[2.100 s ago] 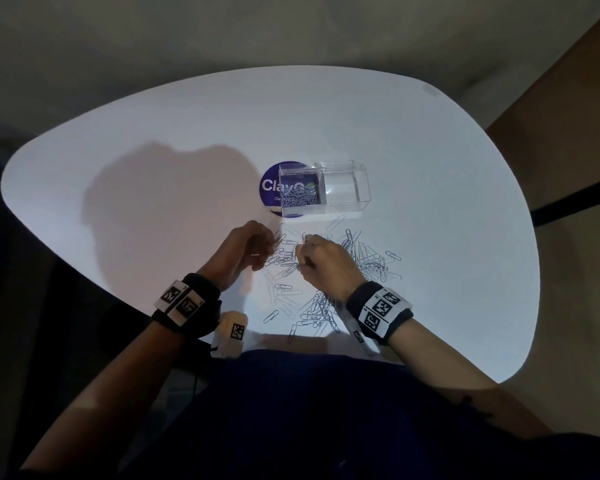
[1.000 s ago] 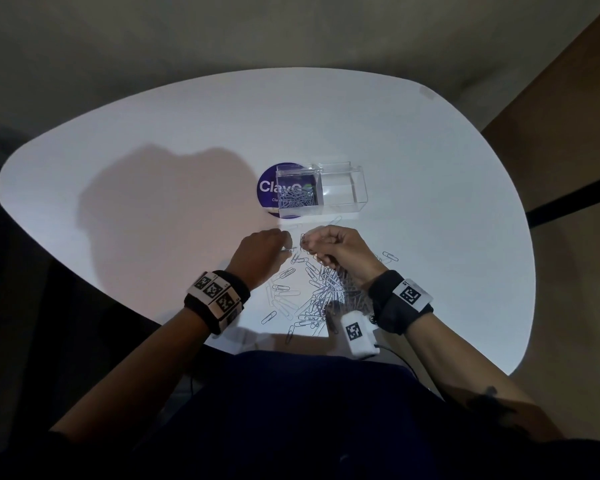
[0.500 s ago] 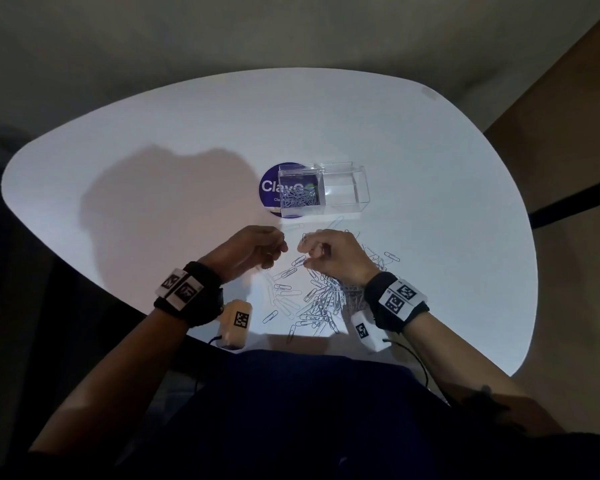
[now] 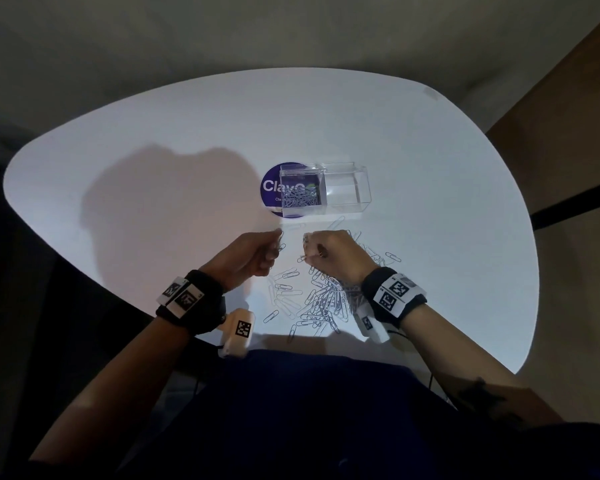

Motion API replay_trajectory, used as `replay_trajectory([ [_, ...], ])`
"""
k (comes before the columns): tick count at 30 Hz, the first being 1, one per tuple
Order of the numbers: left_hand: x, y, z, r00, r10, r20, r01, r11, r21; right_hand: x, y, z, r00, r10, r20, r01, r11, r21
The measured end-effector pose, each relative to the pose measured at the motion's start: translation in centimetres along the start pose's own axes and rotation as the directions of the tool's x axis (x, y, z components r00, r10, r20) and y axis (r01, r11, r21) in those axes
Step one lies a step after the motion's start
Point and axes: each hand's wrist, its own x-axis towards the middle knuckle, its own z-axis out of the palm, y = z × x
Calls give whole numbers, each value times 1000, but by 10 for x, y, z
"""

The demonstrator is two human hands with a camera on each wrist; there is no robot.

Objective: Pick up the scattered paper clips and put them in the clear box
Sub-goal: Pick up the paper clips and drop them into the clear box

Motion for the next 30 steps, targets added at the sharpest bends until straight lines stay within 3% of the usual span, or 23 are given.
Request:
replay_trajectory([
  [2,-2,0,-2,999,40,-7,-40,999,14,-4,-3,-6,989,125,-79,-94,946,311],
  [5,-5,-2,-11,994,107,-22,-108,994,-34,-11,-3,-13,971,239,24,-190,704,685],
  [7,-6,-2,-18,990,132,-59,-134,991,-26,-13,2,-14,955,277,108,-256,582,772],
  [11,-8,0,-25,993,89,-79,-90,996,-9,-14,3,-13,938,315,146,-286,467,837],
  [13,-8,2,-23,993,31,-114,-38,998,-57,-14,0,-11,941,322,103,-271,539,798],
  [15,-6,4,-20,981,23,-191,-28,999,-25,-12,0,-6,950,311,-9,-239,747,621],
  [17,-3,2,-15,951,138,-278,-84,976,199,-8,4,0,971,205,-118,-147,914,379],
  [19,-1,-1,-11,893,318,-319,-83,813,577,-6,9,6,994,31,-105,-21,995,102],
  [21,1,-3,-7,858,428,-284,-25,587,809,-3,8,5,997,-77,-26,73,991,-115],
  [22,2,-5,-6,853,456,-255,-21,518,855,-2,6,2,996,-86,12,87,982,-168],
  [27,2,-17,1,848,520,-107,-81,326,942,1,-2,-4,986,-127,103,153,940,-306],
  [30,-3,-22,7,838,544,53,-178,180,967,3,-2,-2,985,-100,138,141,933,-330],
])
